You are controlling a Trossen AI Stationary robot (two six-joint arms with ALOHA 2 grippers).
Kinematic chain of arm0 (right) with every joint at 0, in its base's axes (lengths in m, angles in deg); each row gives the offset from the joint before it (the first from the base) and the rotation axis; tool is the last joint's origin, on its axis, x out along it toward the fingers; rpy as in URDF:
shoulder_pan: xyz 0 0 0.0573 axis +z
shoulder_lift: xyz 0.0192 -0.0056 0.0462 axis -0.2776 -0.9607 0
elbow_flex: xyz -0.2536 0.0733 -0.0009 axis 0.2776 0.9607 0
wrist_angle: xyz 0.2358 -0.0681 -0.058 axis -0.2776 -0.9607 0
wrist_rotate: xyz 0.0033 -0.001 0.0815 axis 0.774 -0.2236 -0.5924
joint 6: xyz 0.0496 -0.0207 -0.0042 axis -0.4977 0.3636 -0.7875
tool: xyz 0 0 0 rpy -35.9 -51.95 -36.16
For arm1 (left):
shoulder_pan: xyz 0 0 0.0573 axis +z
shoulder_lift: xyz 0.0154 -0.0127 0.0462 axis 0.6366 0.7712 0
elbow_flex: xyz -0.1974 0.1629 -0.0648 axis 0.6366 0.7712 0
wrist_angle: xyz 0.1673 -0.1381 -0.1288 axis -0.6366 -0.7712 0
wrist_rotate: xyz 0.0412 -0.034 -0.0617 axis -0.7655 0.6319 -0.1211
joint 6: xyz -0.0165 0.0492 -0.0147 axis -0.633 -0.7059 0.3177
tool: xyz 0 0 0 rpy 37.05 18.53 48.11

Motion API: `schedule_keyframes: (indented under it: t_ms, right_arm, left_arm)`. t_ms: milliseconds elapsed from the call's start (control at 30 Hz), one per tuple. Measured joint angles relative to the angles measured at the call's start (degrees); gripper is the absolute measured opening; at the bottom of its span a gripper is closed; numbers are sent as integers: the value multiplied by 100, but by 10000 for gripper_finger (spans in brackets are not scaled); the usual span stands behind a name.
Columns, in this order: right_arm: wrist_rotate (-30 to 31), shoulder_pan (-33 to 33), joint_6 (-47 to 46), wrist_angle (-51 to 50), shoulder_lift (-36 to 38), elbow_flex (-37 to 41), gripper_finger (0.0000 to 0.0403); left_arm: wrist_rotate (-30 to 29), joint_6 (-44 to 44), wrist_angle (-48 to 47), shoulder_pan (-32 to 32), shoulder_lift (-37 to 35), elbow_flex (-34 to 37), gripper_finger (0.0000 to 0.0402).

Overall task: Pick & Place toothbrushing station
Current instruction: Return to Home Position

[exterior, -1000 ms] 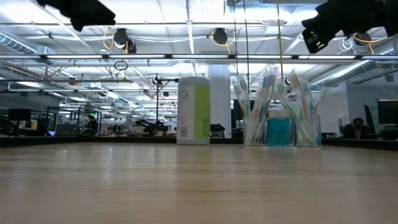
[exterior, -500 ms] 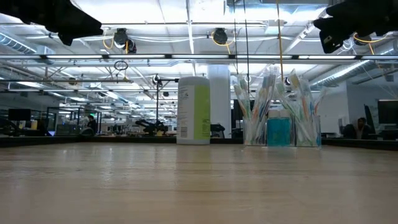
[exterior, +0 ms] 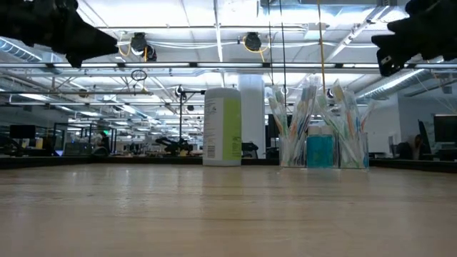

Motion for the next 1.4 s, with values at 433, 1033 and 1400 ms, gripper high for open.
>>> schedule_keyframes:
  t_ms: [433,1033,1400]
  right_arm:
    - [-461,2,-113,1489,-1,1110,132]
    - [-448,2,-26,1413,-21,1152,132]
    - [-430,2,16,1277,-143,1158,132]
  left_arm:
    - [-34,-22,1583,0,-7,1199,145]
    - [-31,-87,2005,0,26,1654,145]
    - [-33,-266,2017,0,26,1652,145]
